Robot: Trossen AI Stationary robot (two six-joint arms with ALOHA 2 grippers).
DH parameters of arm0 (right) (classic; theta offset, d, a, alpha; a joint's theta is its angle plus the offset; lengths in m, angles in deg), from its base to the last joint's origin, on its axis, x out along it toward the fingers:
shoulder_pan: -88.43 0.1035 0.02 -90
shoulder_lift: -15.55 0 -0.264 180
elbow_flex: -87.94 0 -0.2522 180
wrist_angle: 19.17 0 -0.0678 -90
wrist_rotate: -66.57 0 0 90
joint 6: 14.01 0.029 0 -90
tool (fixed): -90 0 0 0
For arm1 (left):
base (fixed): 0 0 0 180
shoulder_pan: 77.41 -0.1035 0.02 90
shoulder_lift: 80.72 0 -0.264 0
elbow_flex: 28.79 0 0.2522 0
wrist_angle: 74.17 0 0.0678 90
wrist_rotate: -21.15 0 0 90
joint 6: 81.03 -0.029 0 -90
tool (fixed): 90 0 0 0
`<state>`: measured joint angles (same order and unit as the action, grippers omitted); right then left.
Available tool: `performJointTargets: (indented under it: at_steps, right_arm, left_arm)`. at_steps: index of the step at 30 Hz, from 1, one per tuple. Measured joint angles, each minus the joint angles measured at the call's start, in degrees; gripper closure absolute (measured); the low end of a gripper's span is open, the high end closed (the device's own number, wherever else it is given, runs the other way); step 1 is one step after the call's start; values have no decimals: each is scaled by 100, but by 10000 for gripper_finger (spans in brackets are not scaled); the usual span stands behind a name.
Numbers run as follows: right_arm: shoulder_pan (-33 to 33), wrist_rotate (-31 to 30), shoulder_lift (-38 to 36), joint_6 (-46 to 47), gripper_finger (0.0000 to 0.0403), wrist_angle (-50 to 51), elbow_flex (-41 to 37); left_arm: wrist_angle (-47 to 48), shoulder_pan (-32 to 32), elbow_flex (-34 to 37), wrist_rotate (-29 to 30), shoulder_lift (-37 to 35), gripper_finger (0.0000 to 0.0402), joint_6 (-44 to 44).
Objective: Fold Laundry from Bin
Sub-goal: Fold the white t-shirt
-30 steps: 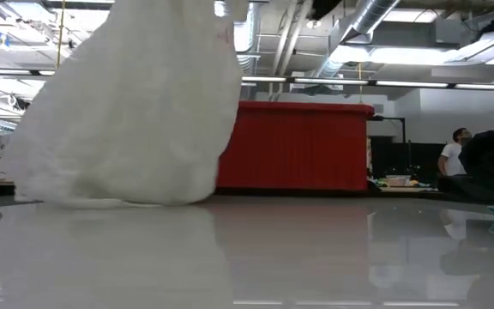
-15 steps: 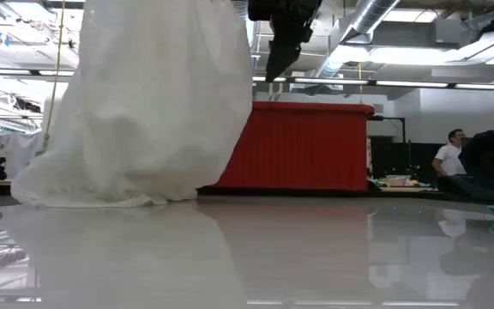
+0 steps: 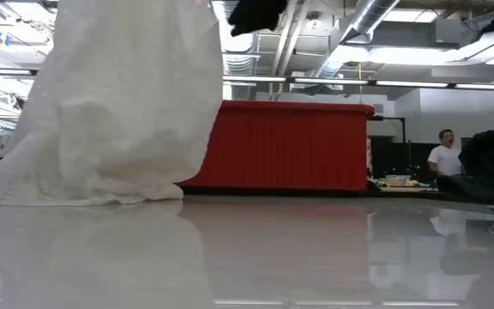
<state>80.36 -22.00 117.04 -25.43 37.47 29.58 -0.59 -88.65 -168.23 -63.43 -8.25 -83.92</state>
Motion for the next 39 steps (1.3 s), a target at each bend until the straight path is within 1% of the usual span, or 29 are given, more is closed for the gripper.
performJointTargets:
  at_steps: [4, 10, 14, 16, 18, 20, 21, 22, 24, 25, 29, 32, 37, 39]
  right_arm:
    - [-26, 5, 77, -112, 157, -464, 0]
    - [-167, 26, 225, -117, 157, -638, -10]
    - [-271, 197, 387, -119, 157, -934, -13]
    - [-307, 347, 512, -119, 157, -1238, -8]
    - [-329, 455, 578, -112, 165, -1349, -6]
    - [-321, 459, 720, -110, 195, -1612, -5]
    - [-315, 459, 749, -112, 223, -1643, -3]
    - [-310, 459, 760, -110, 262, -1550, -13]
    - [-310, 457, 762, -141, 353, -1482, -16]
    - [-310, 446, 735, -151, 373, -1400, -12]
    - [-294, 177, 415, -75, 378, -892, -11]
    - [-225, -188, -59, -76, 378, -656, 13]
    - [-204, -932, -925, -139, 378, -341, 418]
    - [-214, -1141, -1220, -200, 378, -343, 613]
  left_arm:
    - [3, 0, 1, -4, -23, 401, 13]
    - [1, 0, 2, -5, -89, 401, 15]
    - [-17, 0, 2, -14, -94, 401, 15]
    - [-16, 0, 2, -49, -94, 401, 42]
    - [-22, 0, 4, -106, -94, 401, 52]
    - [-32, 0, 4, -178, -94, 401, 58]
    - [-33, 0, 4, -194, -92, 401, 57]
    - [-33, 0, 7, -194, -92, 401, 56]
    - [-34, 0, 7, -158, -94, 401, 54]
    - [-36, 2, 8, -142, -108, 401, 56]
    - [-45, 0, 11, -106, -174, 401, 56]
    - [-72, 2, 9, -108, -193, 401, 56]
    - [-179, 2, 9, -54, -160, 401, -33]
    - [-279, 0, 9, -37, -140, 401, -117]
